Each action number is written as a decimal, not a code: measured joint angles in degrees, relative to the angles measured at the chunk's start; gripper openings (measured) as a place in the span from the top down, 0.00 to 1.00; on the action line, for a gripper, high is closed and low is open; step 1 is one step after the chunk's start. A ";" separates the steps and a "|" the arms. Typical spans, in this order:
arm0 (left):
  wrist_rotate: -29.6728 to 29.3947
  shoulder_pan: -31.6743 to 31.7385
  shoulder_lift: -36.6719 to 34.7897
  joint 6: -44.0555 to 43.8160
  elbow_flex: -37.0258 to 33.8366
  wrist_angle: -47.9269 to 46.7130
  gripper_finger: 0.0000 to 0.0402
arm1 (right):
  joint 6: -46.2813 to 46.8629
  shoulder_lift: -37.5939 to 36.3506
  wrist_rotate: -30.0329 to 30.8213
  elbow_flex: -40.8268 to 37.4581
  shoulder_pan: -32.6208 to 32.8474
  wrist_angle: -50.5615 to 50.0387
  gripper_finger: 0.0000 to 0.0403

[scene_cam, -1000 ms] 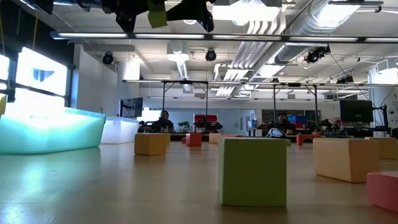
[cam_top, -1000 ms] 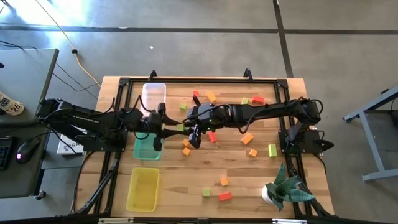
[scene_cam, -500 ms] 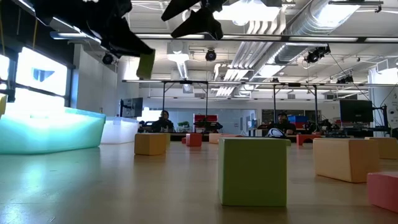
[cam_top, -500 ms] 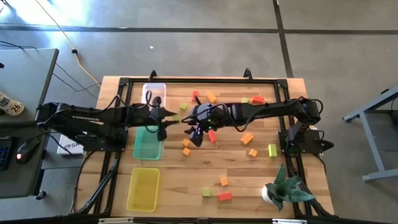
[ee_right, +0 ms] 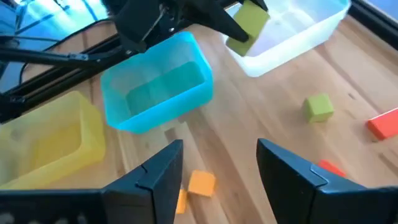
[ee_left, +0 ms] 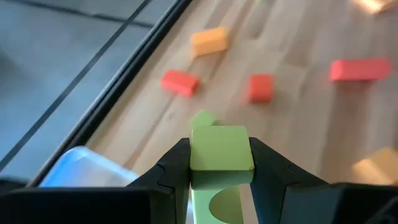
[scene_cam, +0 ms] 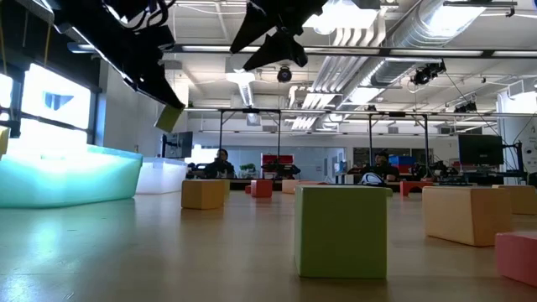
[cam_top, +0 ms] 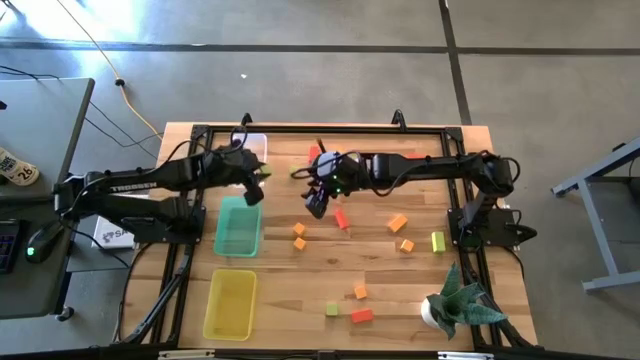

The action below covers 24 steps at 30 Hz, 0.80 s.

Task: Sort & place blocks by color
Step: Put the green arch block into the transparent bin

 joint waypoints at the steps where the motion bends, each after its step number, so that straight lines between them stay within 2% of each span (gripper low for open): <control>1: -0.03 1.19 0.14 0.27 0.35 -0.78 0.75 | -0.02 -0.01 -0.24 0.00 -0.65 0.00 0.53; 9: 0.32 9.87 0.63 0.14 0.86 -7.58 0.75 | -0.55 -0.01 -5.71 0.00 -6.97 -0.26 0.53; 15: 2.67 13.92 2.64 -0.62 0.89 -8.53 0.71 | 0.95 0.60 -10.36 0.00 -11.12 -7.82 0.53; 24: 2.84 17.00 9.12 -2.41 0.91 -8.35 0.69 | 7.20 3.71 -12.76 -0.02 -10.77 -13.01 0.53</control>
